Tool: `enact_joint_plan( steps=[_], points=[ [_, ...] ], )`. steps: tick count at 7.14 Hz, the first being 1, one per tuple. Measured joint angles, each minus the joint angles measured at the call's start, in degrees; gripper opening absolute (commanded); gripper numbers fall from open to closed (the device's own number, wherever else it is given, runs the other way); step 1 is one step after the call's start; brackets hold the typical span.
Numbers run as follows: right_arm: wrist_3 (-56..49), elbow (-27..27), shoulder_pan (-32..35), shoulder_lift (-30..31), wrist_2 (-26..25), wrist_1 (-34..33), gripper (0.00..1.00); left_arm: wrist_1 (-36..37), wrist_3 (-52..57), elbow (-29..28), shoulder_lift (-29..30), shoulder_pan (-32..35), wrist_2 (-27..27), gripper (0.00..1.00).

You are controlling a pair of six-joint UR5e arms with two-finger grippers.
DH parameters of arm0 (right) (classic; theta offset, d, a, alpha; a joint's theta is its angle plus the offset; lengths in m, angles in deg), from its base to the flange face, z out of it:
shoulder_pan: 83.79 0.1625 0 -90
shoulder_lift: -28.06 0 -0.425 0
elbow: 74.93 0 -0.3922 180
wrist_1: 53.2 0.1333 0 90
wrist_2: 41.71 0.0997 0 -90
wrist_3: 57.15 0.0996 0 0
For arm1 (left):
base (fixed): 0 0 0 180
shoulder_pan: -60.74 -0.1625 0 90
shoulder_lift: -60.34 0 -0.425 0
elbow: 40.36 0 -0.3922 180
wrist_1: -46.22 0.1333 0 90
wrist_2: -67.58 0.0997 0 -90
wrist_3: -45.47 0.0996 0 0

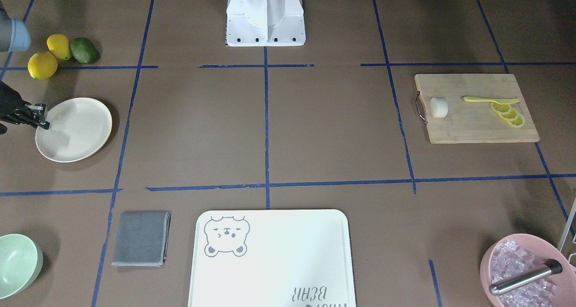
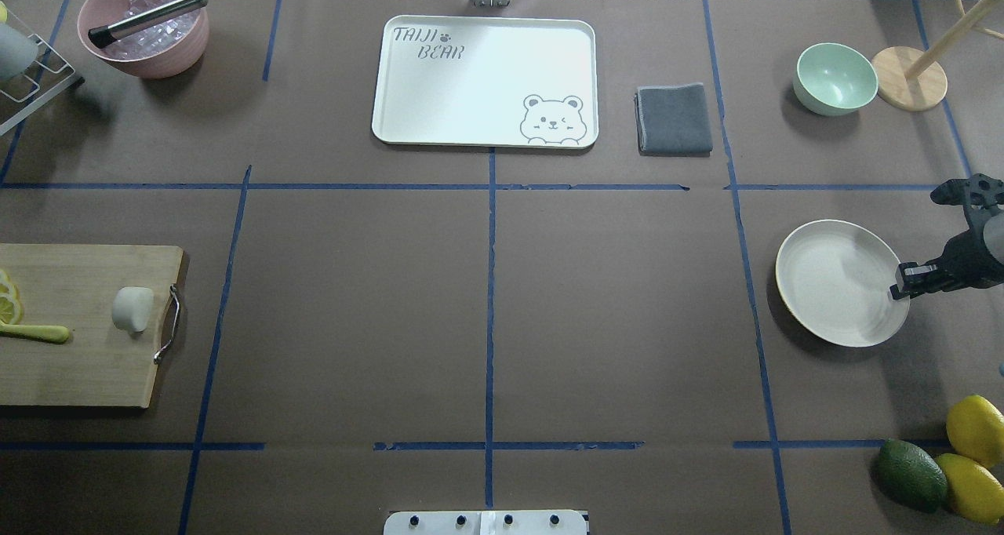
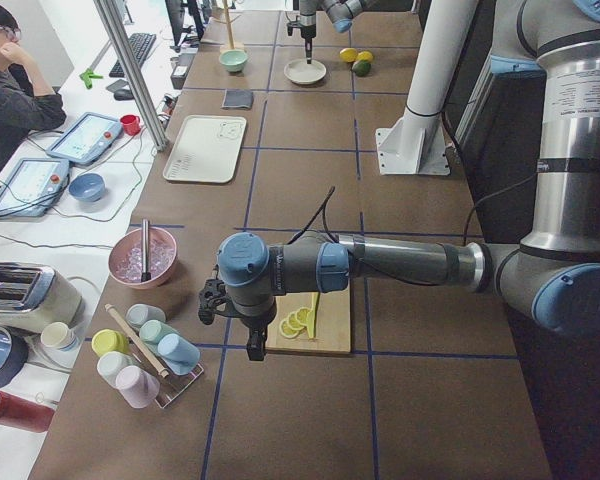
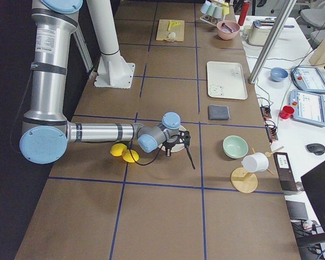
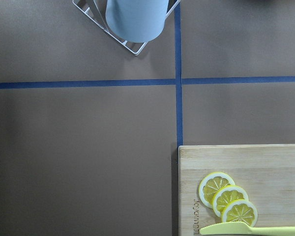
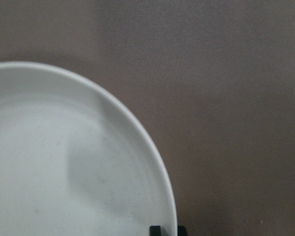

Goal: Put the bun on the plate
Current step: 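Move the right gripper to the white plate's rim and grasp it, then slide the white plate with the right gripper to the table center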

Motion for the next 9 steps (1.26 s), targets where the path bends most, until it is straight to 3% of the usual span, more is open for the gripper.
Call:
enact_joint_plan(
  steps=[3, 5, 7, 9],
  points=[
    [0.63, -3.01, 1.15, 0.55, 1.00, 0.97, 0.00, -0.02, -0.08, 0.03, 0.24, 0.00, 0.00, 1.00],
    [6.62, -7.94, 3.80, -0.08, 5.14, 1.50, 0.00, 0.03, -0.09, 0.00, 0.34, 0.00, 0.00, 1.00],
    [17.68, -11.45, 3.58, -5.97, 6.81, 1.36, 0.00, 0.06, -0.05, -0.06, 0.40, 0.00, 0.00, 1.00],
    [29.78, -11.60, -3.30, -15.25, 3.20, 0.90, 0.00, 0.06, -0.08, -0.03, 0.38, 0.00, 0.00, 1.00]
  ],
)
